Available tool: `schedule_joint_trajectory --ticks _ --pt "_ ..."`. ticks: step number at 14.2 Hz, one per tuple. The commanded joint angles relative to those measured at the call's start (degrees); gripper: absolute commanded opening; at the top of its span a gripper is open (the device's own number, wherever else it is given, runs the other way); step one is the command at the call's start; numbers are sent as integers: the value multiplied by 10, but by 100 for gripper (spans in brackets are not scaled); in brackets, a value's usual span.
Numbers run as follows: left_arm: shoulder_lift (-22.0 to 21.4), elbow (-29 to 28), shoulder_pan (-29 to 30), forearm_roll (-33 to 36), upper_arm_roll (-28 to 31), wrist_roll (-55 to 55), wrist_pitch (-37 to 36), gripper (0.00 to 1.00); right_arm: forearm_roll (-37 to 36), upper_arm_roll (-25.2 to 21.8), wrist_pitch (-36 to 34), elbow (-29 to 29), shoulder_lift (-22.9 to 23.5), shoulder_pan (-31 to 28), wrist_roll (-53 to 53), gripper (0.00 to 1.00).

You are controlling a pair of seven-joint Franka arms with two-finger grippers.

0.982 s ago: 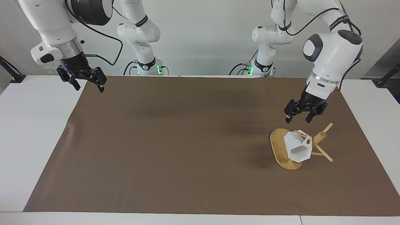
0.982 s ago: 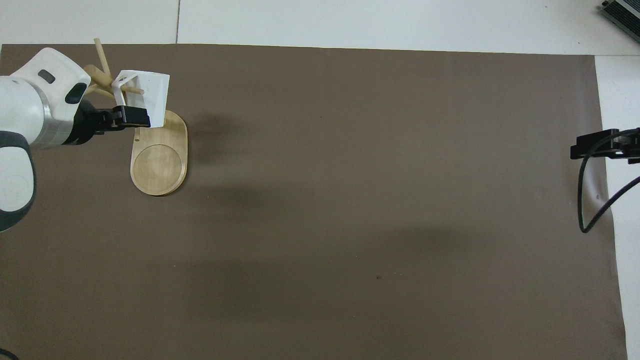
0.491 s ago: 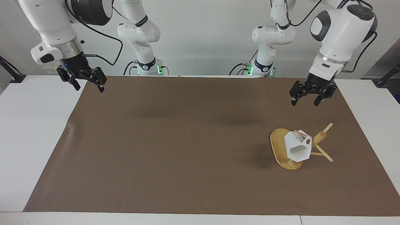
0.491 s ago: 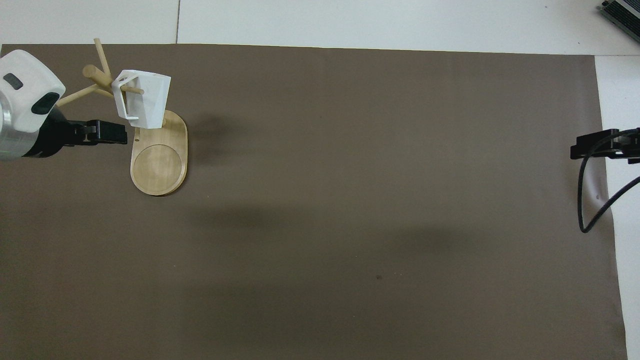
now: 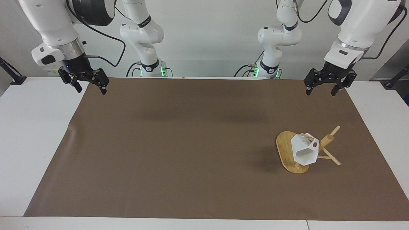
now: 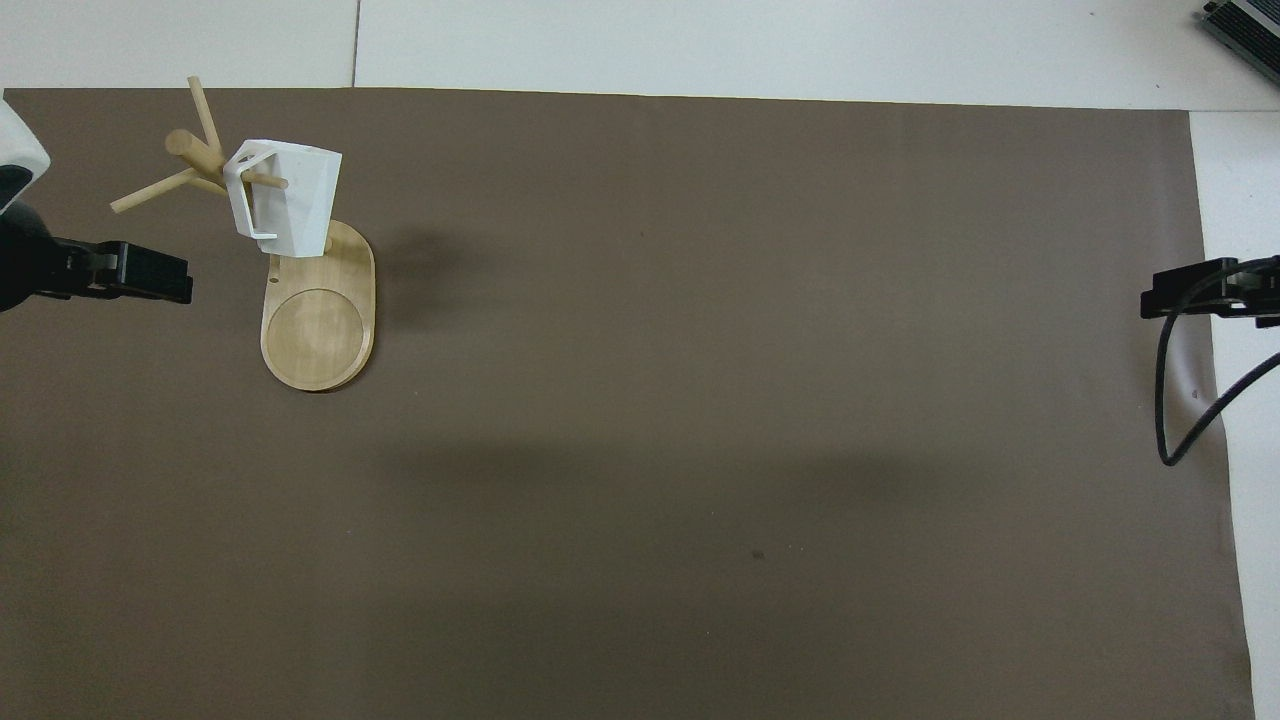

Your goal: Hang cup on rack

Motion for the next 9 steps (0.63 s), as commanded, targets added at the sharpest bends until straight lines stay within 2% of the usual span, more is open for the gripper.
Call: schedule_joint_trajectory --ticks 1,5,9 --pt "33 58 14 10 -3 16 -46 100 8 1 3 -14 -13 -3 -11 100" --pt "27 65 14 16 -4 48 -61 100 7 1 4 -14 -13 -3 -10 100" --pt "-13 6 13 13 -5 54 -62 100 8 1 3 -14 -13 -3 -10 100"
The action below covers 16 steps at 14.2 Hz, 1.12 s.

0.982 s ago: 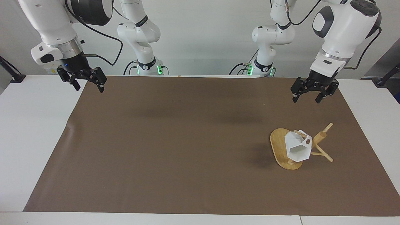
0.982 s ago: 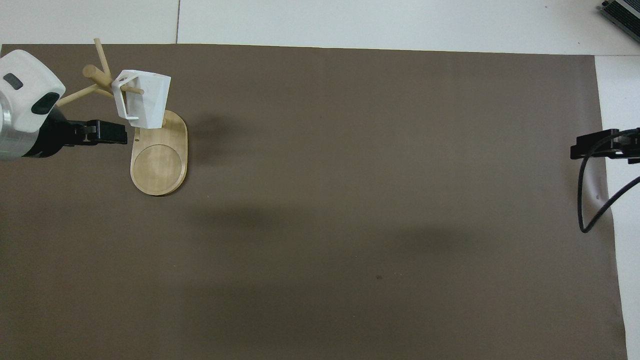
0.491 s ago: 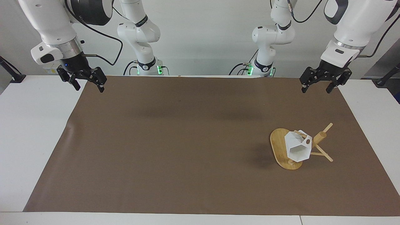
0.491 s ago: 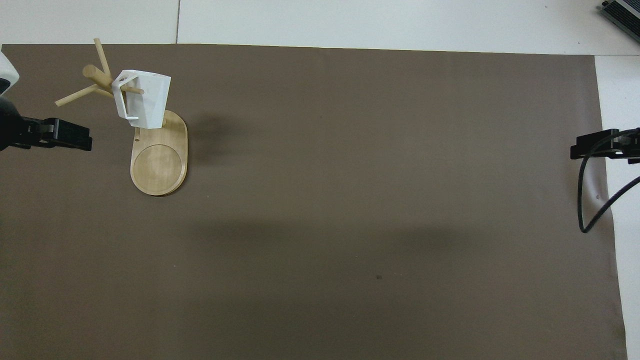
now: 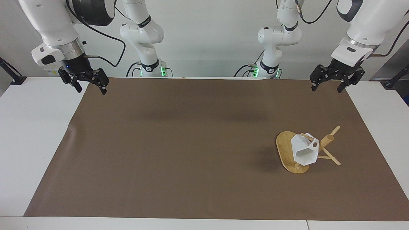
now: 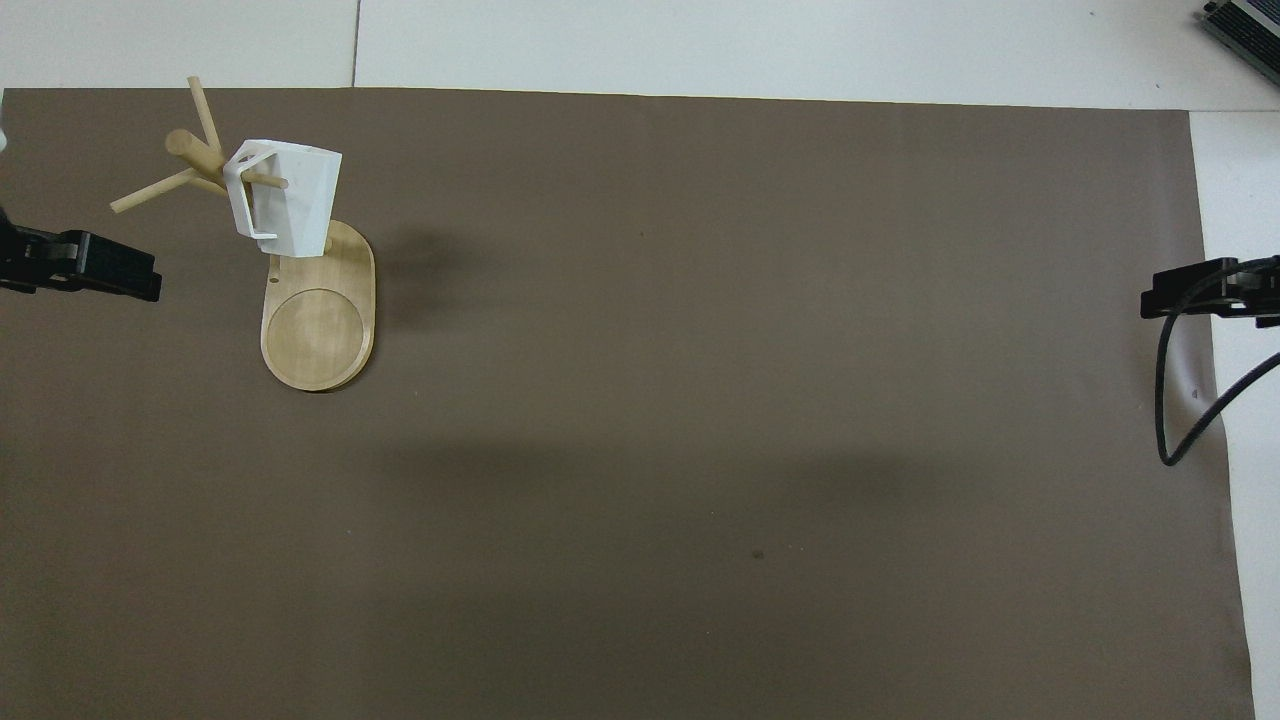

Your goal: Hang cup on rack

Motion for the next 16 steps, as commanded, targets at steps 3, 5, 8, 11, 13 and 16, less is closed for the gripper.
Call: schedule_joint_trajectory --ticks 3,5,8,11,13,16 --pt "-31 -47 2 11 -2 14 5 100 8 1 3 -14 -12 -3 -10 100" --pt "-32 -50 4 11 -1 14 10 100 8 1 4 -14 -12 -3 -10 100" --pt "-32 -51 11 11 -2 13 17 100 8 1 3 -14 -12 -3 -10 100" --pt "-42 -77 13 11 -1 13 43 100 7 1 4 -14 -12 -3 -10 100" --pt "-43 -80 14 11 -1 13 43 100 8 1 4 -14 -12 -3 -11 100" --pt "-43 -80 14 11 -1 12 45 100 8 1 3 -14 -12 -3 -11 100"
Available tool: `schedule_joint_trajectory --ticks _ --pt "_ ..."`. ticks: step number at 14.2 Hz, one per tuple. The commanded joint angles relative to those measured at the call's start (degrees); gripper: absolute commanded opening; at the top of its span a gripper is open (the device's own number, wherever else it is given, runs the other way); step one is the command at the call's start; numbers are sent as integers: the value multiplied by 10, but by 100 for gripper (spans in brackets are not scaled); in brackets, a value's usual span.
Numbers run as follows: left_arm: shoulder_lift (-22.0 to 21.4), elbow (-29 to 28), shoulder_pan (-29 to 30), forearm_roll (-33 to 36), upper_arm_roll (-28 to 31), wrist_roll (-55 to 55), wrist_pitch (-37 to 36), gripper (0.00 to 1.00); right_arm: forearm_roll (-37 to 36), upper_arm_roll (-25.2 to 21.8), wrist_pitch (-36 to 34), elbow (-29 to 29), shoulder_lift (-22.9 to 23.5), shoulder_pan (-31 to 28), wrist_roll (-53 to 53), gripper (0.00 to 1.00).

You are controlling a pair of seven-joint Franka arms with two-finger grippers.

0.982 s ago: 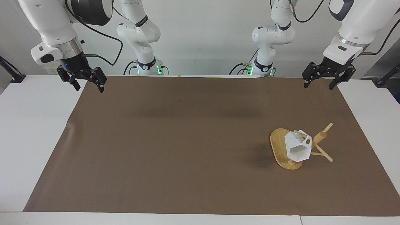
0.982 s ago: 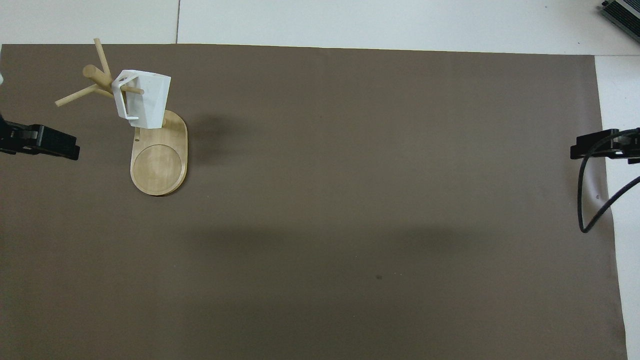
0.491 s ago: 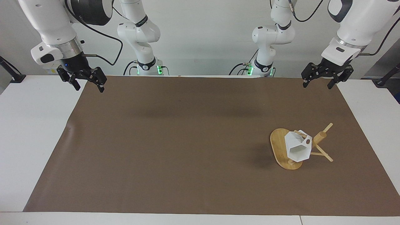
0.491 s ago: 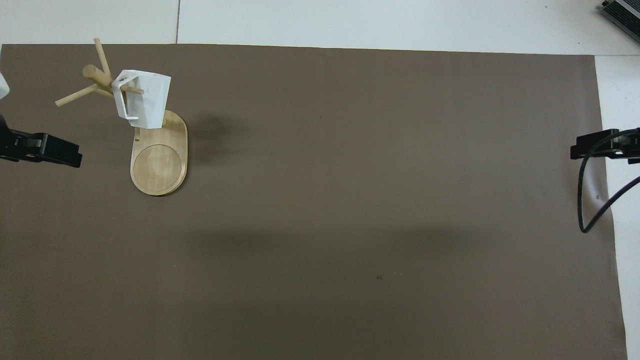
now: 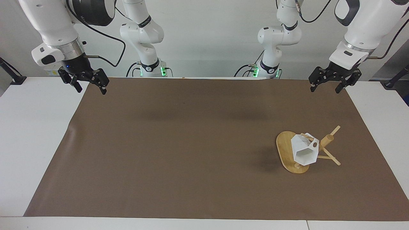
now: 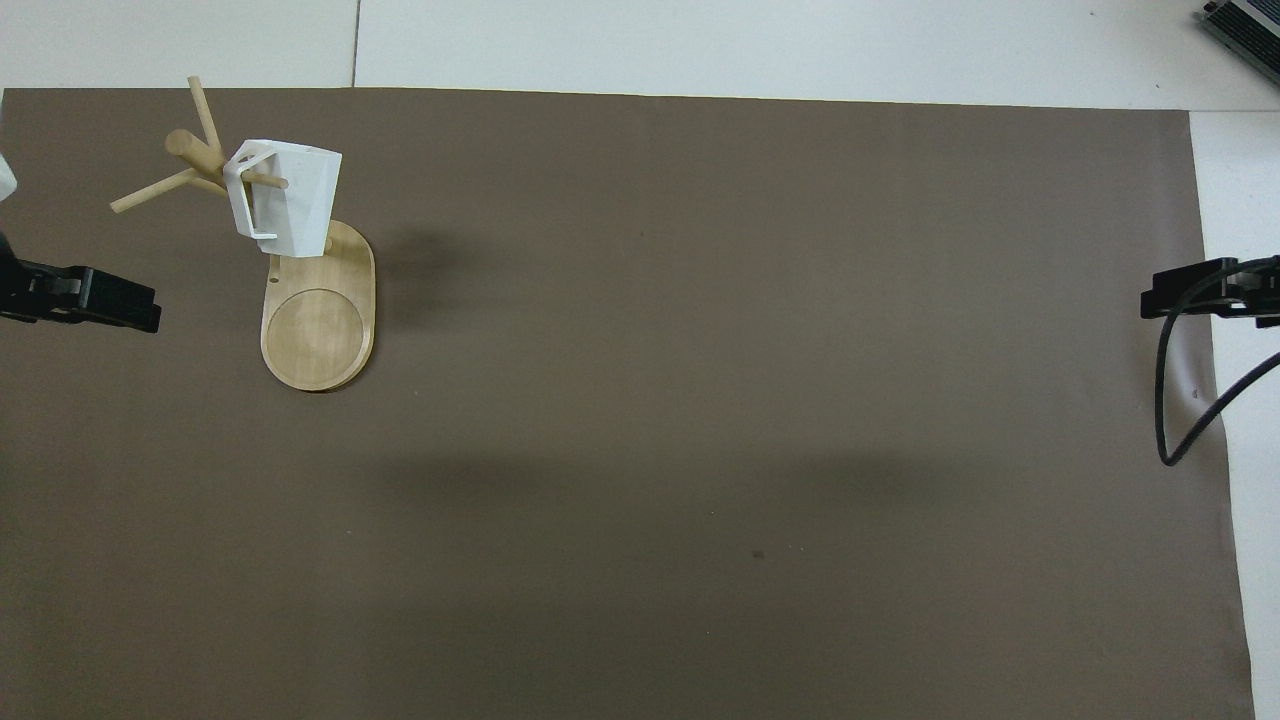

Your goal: Hang cup on rack

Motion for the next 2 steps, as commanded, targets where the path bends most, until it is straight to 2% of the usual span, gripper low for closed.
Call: schedule_joint_trajectory --ticks 1,2 --pt "-19 -23 6 10 -2 8 15 100 8 1 3 -14 -12 -3 -10 100" --pt "-19 -23 6 10 -2 8 15 100 8 1 3 -14 -12 -3 -10 100"
